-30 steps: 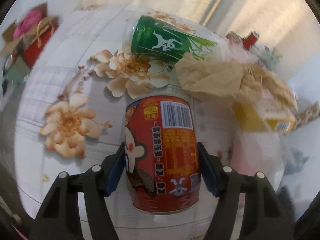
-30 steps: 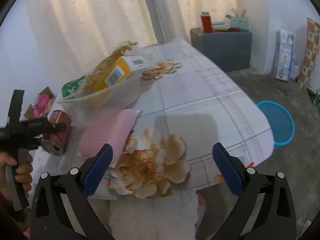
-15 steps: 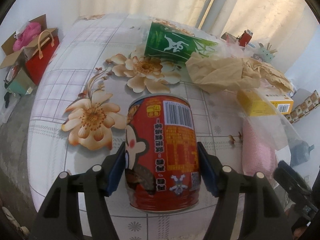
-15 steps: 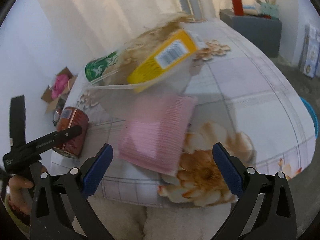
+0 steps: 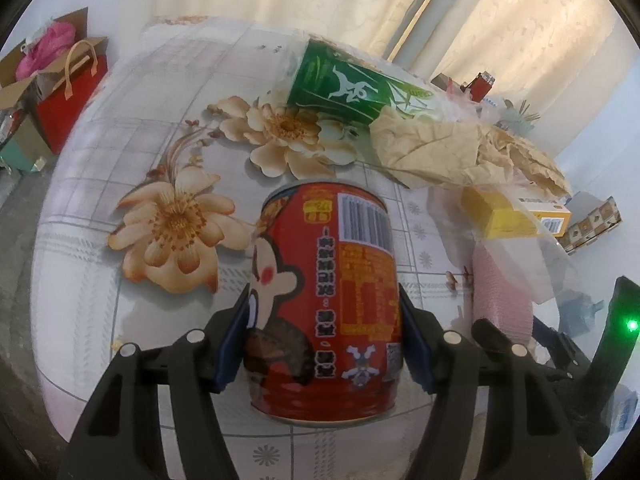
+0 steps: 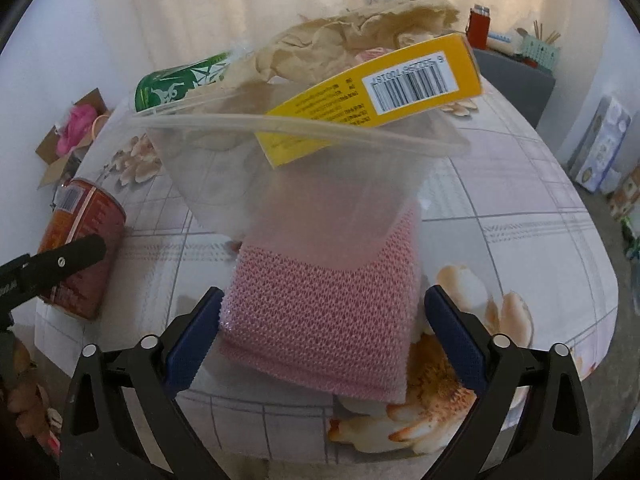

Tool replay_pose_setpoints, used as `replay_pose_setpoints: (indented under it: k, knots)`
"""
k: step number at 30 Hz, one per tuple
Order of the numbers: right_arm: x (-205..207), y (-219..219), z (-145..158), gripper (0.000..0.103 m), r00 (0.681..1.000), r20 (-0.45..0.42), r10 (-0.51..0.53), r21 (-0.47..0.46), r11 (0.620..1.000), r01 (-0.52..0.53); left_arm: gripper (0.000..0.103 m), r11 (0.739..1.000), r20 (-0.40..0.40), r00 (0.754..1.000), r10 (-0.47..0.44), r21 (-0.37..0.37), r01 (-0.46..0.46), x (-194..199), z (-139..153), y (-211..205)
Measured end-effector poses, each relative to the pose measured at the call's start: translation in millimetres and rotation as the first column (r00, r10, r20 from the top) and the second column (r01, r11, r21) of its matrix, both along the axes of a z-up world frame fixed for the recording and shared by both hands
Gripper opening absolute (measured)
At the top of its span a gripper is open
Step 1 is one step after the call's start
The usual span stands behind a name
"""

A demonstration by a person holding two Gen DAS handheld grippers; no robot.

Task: Collect trash
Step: 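Grasp the red can with the left tool while the right tool grasps the pink pad, then carry the red can and pink pad to the blue wastebasket and release both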

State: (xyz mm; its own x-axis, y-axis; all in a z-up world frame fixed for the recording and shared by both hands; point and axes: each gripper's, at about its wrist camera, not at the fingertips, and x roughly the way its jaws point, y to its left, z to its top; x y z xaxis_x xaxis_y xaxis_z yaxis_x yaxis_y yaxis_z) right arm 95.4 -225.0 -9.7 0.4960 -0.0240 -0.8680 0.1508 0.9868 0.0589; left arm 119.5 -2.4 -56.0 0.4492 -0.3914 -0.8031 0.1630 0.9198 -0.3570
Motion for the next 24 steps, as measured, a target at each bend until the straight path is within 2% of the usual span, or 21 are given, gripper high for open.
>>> replay_pose_setpoints:
  k: [1,7,9,10,14,18,24]
  knots:
    - [-1,-2,1,0.082,1.0,-0.011,0.009,0.004,1.0,-0.009,0.064,1.0,0.0,1.0,-0.001,-0.004,0.001,0,0,0]
    - [-10,-20,9,0.08,0.995,-0.081,0.065,0.031,0.998,-0.062,0.064,1.0,0.011,1.0,-0.01,-0.013,0.01,-1,-1,0]
    - [-13,-29,10,0.08,0.99,-0.122,0.074,0.078,0.995,-0.065,0.064,1.0,0.014,1.0,-0.009,-0.017,0.01,-1,-1,1]
    - [-19,-38,11,0.079,0.986,-0.151,0.074,0.132,0.99,-0.054,0.064,1.0,0.014,1.0,-0.009,-0.019,0.009,-1,-1,1]
    - [-37,-58,15,0.079,0.978,-0.196,0.065,0.226,0.974,-0.019,0.064,1.0,0.022,1.0,-0.006,-0.024,0.007,-2,-2,1]
    - [-58,-70,19,0.078,0.977,-0.209,0.045,0.341,0.94,0.029,0.064,0.999,0.027,1.0,-0.004,-0.033,0.005,-4,-3,3]
    - [-80,-68,29,0.078,0.986,-0.169,-0.001,0.517,0.851,0.089,0.064,0.998,0.007,1.0,0.0,-0.058,0.001,-11,0,15]
